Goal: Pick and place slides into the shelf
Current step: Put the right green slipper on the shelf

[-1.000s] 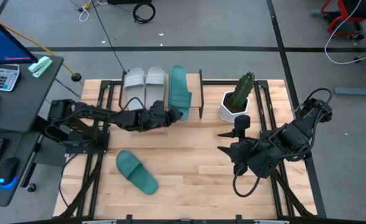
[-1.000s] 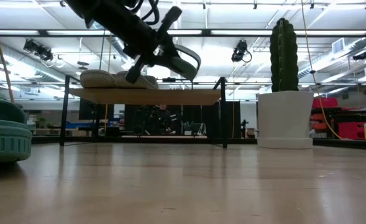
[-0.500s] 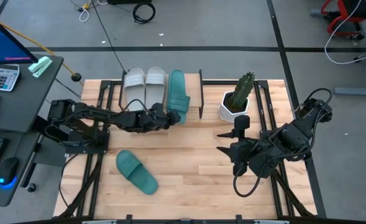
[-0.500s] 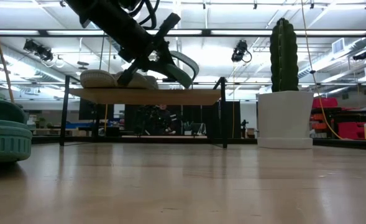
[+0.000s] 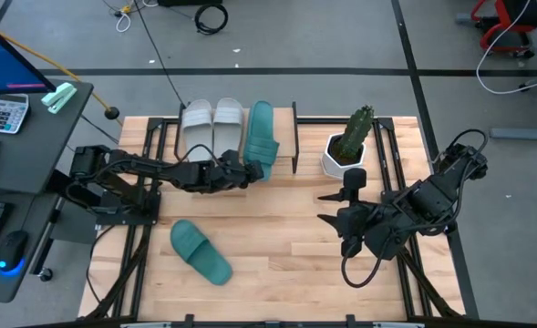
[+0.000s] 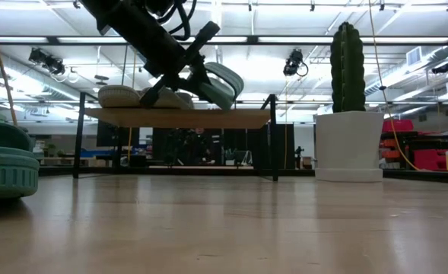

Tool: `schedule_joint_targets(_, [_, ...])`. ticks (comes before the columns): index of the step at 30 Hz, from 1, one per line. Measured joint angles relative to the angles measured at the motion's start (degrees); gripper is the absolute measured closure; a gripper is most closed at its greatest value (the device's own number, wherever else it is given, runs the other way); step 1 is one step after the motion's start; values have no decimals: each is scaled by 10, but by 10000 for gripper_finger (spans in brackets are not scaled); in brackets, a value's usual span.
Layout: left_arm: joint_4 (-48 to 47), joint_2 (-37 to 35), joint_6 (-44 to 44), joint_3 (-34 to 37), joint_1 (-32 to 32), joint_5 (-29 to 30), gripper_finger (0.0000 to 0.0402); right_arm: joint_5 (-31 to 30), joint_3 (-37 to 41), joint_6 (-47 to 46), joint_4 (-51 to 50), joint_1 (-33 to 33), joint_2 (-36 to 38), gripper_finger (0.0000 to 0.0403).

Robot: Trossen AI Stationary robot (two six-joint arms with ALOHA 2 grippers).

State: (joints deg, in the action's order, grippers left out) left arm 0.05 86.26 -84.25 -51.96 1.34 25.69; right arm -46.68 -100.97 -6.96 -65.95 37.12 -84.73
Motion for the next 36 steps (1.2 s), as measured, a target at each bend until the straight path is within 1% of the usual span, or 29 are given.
schedule_joint_targets(5, [-1, 0, -8, 0, 0, -6, 345, 0, 0, 0, 6, 0, 0, 202])
schedule_joint_targets(13, [38, 0, -19, 0, -12, -27, 355, 0, 0, 0, 10, 0, 0, 202])
schedule_joint_targets(18, [9, 0, -21, 0, -12, -27, 345, 0, 0, 0, 11, 0, 0, 202])
schedule_joint_targets(21, [1, 0, -20, 0, -12, -21, 349, 0, 0, 0, 13, 0, 0, 202])
schedule_joint_targets(26, [2, 0, -10, 1, -4, -16, 355, 0, 0, -4, 13, 0, 0, 202])
schedule_joint_targets(31, [3, 0, -13, 1, 4, -15, 343, 0, 0, -7, 13, 0, 0, 202])
schedule_joint_targets(36, [3, 0, -15, 1, 4, -15, 346, 0, 0, -8, 13, 0, 0, 202])
